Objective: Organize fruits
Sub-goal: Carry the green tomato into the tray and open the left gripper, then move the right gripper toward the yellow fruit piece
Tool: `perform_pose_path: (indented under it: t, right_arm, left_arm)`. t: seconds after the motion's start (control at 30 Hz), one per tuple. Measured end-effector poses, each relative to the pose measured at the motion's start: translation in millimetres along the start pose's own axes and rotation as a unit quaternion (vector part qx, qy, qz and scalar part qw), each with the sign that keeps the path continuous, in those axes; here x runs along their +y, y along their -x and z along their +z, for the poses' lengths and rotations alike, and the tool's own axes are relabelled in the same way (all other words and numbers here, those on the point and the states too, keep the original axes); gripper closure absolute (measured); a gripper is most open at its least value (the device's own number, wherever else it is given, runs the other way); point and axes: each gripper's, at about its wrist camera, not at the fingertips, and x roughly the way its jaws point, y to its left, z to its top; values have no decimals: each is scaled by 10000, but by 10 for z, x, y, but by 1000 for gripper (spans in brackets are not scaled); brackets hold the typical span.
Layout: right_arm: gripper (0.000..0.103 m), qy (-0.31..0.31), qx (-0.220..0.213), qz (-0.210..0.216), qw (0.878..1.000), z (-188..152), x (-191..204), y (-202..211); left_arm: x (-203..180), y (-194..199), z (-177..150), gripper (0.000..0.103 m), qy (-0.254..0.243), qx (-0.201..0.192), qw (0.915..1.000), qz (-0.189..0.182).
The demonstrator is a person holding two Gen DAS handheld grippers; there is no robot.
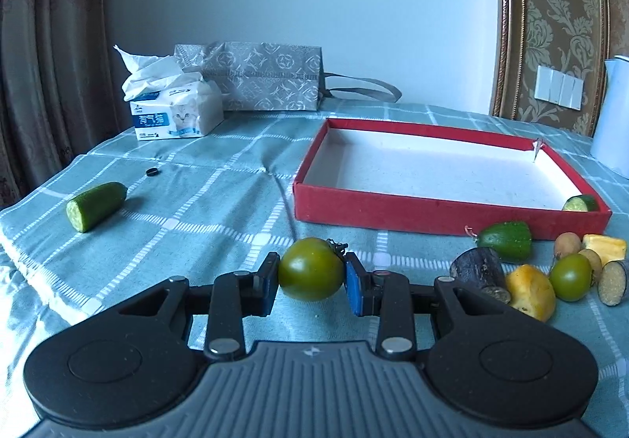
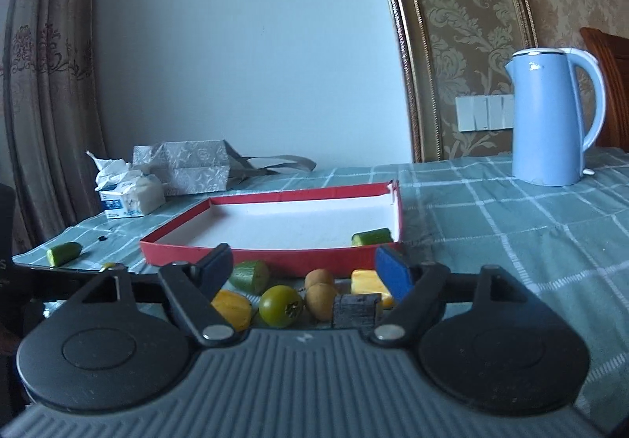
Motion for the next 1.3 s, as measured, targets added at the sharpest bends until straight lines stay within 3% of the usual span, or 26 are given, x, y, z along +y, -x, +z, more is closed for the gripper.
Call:
perform_pose_path:
  t: [0.27,0.37,0.6,0.73,0.87,1.03,1.1,1.2,1.3]
  right_arm:
    - [23,247,-139,-129,9995,-30,76,13]
    - [16,428,-190,-117,9988,-36,144,29]
    - [16,284,-103,-127,9995,-15,100,9]
    - [16,180,-33,-135,9997,-10,66,-16]
    - [16,145,8,-121,9998,-3,55,-31]
    - [16,61,96,-109,9999,3,28,-58]
    - [16,13,135,-119,9998,3,16,-72]
    - [16,-42,159,-128,9998,6,3,-83]
    - [16,-51,142,-100,9998,8,-4,-82]
  left_arm:
    - [-46,41,-19,69,-143,-14,9999,20]
    - [-88,42,-13,69,-224,54,9997,-30]
    - [-214,7,378,69,-207,-176,9995,-175]
    - [-334,-159,722,69,-240,-402,9985,-289]
    - [-446,-487,937,68,-225,-211,9986,-433]
    - [-590,-813,942,69,-424,-16,9982,-426]
    - [-603,-891,916,61,-420,41,9984,-377]
    - [-572,-903,854,34,-354,-86,9992,-149]
    - [-500,-823,839,33,-311,-104,9993,-173]
